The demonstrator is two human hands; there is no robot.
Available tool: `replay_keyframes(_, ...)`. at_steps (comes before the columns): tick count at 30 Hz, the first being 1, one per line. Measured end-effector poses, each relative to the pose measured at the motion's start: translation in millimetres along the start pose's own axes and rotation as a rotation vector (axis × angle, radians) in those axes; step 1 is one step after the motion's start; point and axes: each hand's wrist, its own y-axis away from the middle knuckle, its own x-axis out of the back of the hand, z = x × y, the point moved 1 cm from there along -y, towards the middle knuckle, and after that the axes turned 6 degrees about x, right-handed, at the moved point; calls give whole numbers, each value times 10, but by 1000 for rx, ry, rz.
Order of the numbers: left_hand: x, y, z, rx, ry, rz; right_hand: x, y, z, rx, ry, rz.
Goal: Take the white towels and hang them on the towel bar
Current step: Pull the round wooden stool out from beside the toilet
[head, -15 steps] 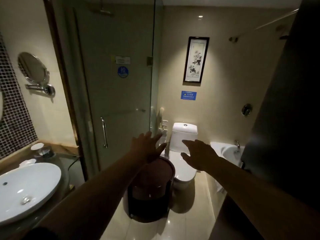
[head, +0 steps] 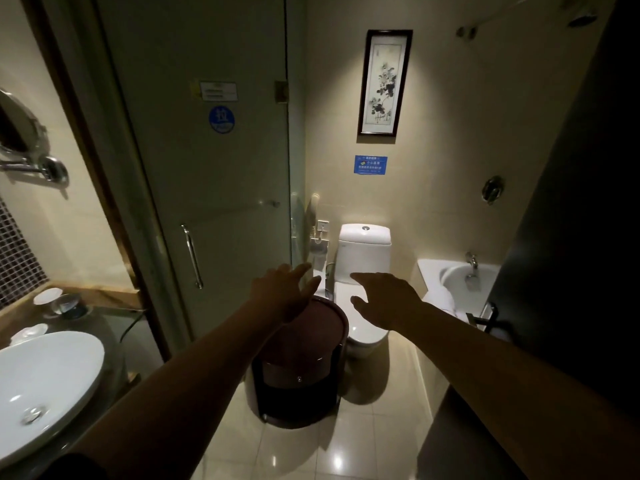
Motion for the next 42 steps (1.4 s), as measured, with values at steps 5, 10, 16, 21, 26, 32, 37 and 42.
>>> replay_keyframes(5,-260,-326,-36,52,87,-105,-110,-276,37,-1,-14,-34)
replay_keyframes(10,-405,-615,9,52,40,-104,-324,-597,104,59,26,-109)
replay_keyframes(16,-448,-1016,36,118,32,-25,-343,-1364,322,141,28,-130)
replay_keyframes(21,-513,-1279,-54,181,22,-41,-482,-1868,345,171,-15,-131)
replay_keyframes(26,-607,-1597,-122,169,10,-60,-693,-2149,260,218,64,-164)
replay_keyframes(32,-759,-2108,-284,163,85,-60,-780,-2621,167,204,106,-153)
replay_keyframes(37,-1029,-2501,-548,147,131,-149,-1001,-3021,88,192,86,-152)
replay_keyframes(42,-1232,-2836,-736,187,58,-236,-1260,-3419,99,244,81,-202)
